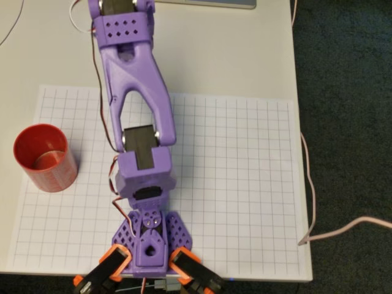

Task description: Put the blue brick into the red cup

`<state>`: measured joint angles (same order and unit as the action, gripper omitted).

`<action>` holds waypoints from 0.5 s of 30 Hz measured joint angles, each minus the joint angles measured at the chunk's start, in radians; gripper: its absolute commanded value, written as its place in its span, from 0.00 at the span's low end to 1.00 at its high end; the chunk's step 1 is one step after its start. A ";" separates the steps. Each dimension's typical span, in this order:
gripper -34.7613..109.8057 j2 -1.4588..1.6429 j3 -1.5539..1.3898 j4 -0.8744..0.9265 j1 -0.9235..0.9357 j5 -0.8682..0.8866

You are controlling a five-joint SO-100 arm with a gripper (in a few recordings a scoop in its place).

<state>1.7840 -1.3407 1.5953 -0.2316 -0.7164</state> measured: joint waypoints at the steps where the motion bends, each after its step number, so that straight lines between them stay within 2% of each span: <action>1: 0.24 0.009 0.032 0.014 0.002 0.038; 8: 0.24 0.124 0.173 0.104 -0.121 0.316; 15: 0.24 0.270 0.127 0.115 -0.422 0.492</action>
<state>2.0540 -1.2134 1.7104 -0.6535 -0.2240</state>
